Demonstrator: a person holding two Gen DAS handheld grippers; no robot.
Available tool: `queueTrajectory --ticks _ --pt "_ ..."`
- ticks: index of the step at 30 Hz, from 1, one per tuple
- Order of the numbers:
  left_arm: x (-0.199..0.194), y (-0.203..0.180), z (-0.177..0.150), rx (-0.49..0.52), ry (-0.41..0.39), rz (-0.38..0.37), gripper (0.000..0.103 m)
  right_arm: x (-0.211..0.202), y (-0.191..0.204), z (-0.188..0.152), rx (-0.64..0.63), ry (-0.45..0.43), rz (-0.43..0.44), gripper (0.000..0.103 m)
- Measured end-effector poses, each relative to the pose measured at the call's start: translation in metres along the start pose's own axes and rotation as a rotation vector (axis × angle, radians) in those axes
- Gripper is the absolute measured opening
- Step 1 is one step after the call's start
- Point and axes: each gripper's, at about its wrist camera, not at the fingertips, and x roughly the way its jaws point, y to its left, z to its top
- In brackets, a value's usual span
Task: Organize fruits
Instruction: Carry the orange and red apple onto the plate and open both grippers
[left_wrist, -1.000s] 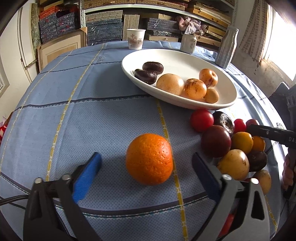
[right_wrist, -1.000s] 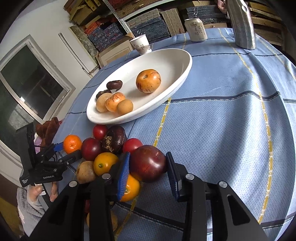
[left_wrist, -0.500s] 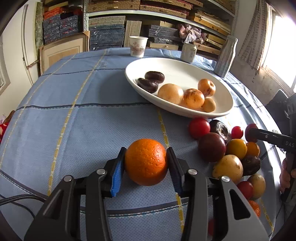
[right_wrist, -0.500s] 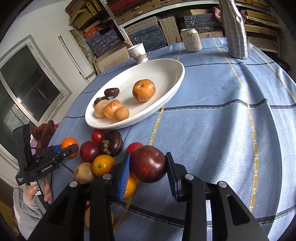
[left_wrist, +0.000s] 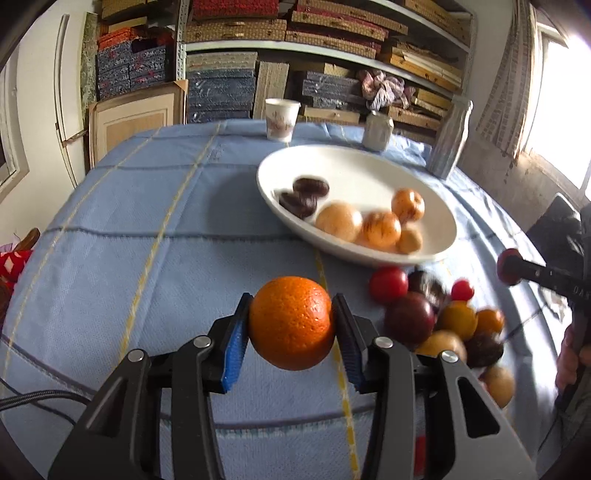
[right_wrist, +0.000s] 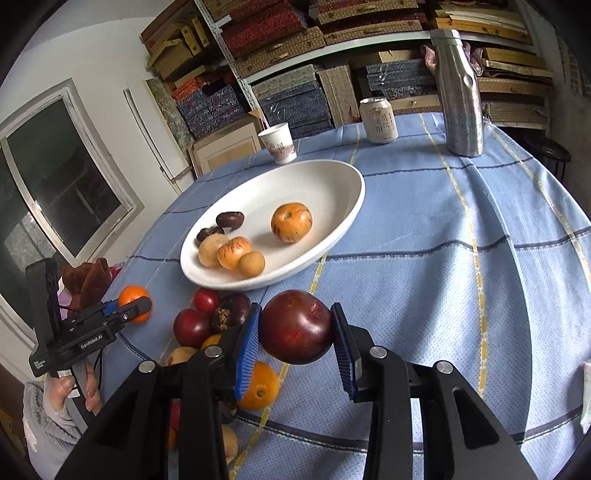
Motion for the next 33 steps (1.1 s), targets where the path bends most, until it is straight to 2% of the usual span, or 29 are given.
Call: queueTrajectory --ticks 7,11,15,23,29,31,33 --pt "0.006 -0.023 0.068 0.045 -0.060 0.022 0.043 -0.001 0.025 0.054 -0.047 -0.045 0.001 0.038" --pt "0.026 -0.038 0.103 0.044 -0.072 0.003 0.043 0.010 0.040 0.080 -0.089 -0.054 -0.008 0.038" --pt "0.054 -0.051 0.123 0.044 -0.061 -0.013 0.043 0.034 0.045 0.096 -0.103 -0.045 -0.030 0.038" --pt "0.123 -0.063 0.123 0.058 0.053 -0.020 0.043 0.100 0.040 0.095 -0.163 0.007 -0.090 0.038" --pt "0.137 -0.059 0.118 0.053 0.063 -0.036 0.043 0.108 0.037 0.092 -0.215 -0.039 -0.134 0.042" --pt "0.135 -0.061 0.117 0.063 0.052 -0.027 0.055 0.109 0.036 0.091 -0.212 -0.042 -0.115 0.048" --pt "0.133 -0.060 0.117 0.058 0.042 -0.022 0.058 0.108 0.037 0.092 -0.214 -0.053 -0.119 0.053"
